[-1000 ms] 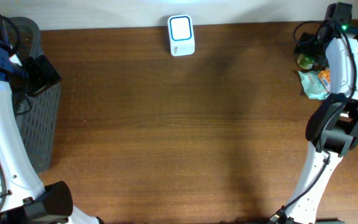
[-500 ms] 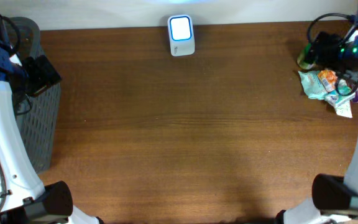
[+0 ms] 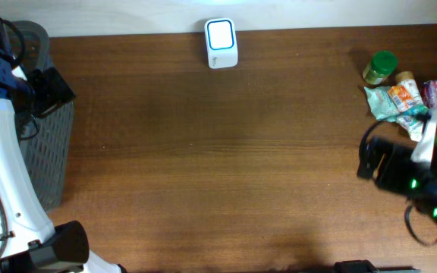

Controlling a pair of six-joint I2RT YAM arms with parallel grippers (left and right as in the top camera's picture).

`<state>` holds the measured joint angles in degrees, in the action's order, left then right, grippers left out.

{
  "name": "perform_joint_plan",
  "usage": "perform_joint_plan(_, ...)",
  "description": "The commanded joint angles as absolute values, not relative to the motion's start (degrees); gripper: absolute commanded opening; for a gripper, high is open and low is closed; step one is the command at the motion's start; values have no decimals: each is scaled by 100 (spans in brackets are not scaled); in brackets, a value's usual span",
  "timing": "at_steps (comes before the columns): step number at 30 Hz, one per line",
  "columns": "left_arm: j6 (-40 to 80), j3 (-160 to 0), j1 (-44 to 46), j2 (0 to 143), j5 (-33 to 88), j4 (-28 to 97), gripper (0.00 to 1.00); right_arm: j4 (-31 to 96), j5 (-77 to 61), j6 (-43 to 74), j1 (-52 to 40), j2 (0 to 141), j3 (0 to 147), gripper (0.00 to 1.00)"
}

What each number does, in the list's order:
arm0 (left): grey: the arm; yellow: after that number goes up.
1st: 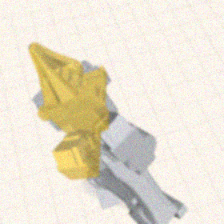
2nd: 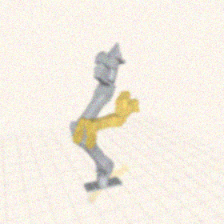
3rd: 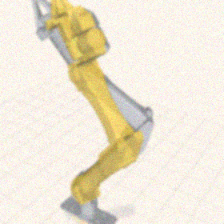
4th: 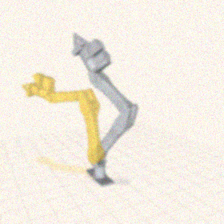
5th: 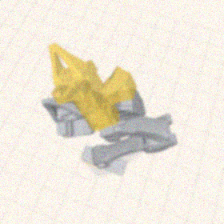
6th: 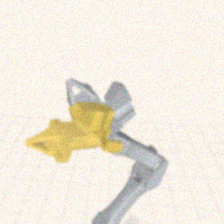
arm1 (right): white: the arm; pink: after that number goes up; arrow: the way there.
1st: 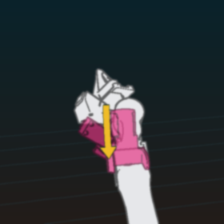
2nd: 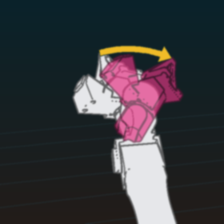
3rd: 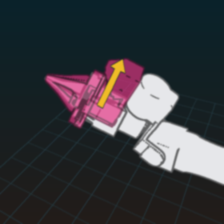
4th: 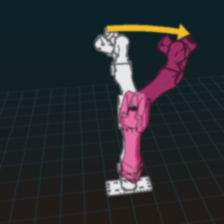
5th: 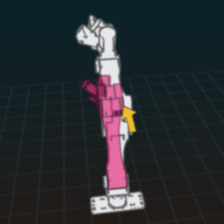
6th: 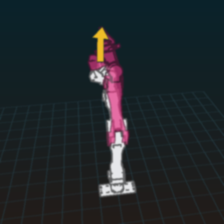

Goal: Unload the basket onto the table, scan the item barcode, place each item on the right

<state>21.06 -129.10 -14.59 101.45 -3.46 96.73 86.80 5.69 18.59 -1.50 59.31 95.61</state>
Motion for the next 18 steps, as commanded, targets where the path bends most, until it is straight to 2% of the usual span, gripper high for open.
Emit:
perform_joint_plan(1, 2182, -12903, -1481, 10027, -390, 9673, 99, 8919, 351, 1850, -191, 5636, 9166, 99)
perform_joint_plan(6, 2182, -12903, -1481, 10027, -390, 9673, 99, 9021, 351, 1850, -191, 5732, 9164, 99)
perform_joint_plan(9, 2185, -12903, -1481, 10027, -390, 9673, 99, 9021, 1166, 1848, -187, 5830, 9164, 99)
perform_joint_plan(18, 2185, -12903, -1481, 10027, -390, 9673, 99, 9063, 1166, 1824, -187, 6313, 9142, 99)
